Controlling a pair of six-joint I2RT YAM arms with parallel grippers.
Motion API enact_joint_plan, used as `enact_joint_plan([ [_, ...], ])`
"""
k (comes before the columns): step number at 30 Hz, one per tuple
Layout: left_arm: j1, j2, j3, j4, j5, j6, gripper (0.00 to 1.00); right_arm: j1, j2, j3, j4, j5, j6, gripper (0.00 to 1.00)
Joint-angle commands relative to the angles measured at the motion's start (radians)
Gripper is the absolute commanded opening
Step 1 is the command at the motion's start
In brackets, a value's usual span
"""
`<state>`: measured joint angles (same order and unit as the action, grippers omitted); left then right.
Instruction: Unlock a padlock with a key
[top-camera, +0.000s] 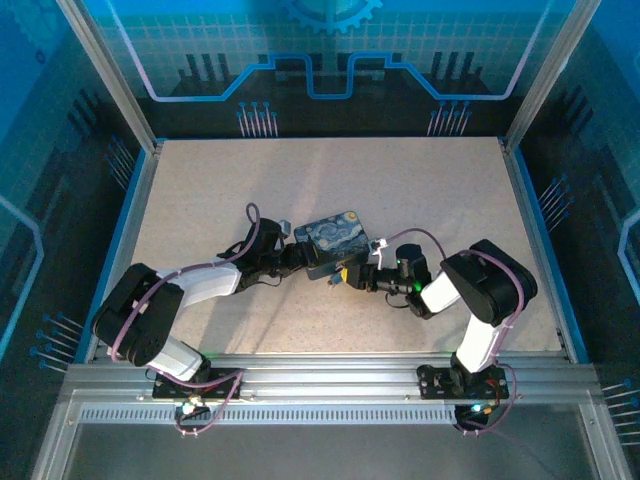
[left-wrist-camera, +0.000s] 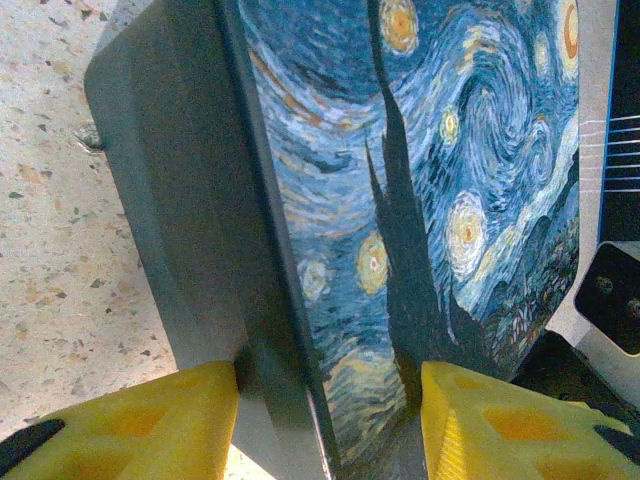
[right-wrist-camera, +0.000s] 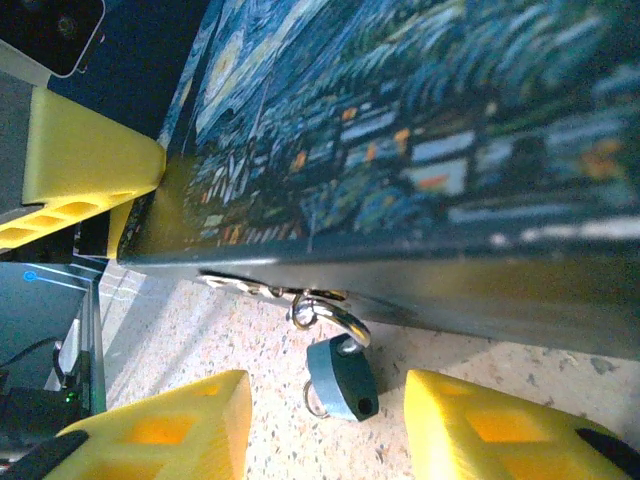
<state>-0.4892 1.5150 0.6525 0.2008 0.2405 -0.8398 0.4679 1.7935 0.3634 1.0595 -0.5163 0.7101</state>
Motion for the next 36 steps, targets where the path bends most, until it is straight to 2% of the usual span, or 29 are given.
enact_joint_plan([
  [1, -0.017, 0.016, -0.039, -0.113, -0.025, -0.008, 0.5, 0.015, 0.041, 0.021, 0.072, 0.001, 0.015, 0.43],
  [8, -0.017, 0.021, -0.043, -0.107, -0.028, -0.012, 0.5, 0.024, 0.117, 0.04, 0.144, 0.002, 0.048, 0.36],
  [22, -0.016, 0.028, -0.039, -0.104, -0.036, -0.014, 0.49, 0.026, 0.151, 0.041, 0.159, 0.032, 0.065, 0.1],
  [30, -0.017, 0.026, -0.047, -0.107, -0.045, -0.016, 0.49, 0.009, 0.13, 0.011, 0.166, 0.052, 0.079, 0.03],
  [36, -0.017, 0.023, -0.057, -0.103, -0.045, -0.016, 0.49, -0.014, 0.098, -0.012, 0.178, 0.058, 0.098, 0.01],
])
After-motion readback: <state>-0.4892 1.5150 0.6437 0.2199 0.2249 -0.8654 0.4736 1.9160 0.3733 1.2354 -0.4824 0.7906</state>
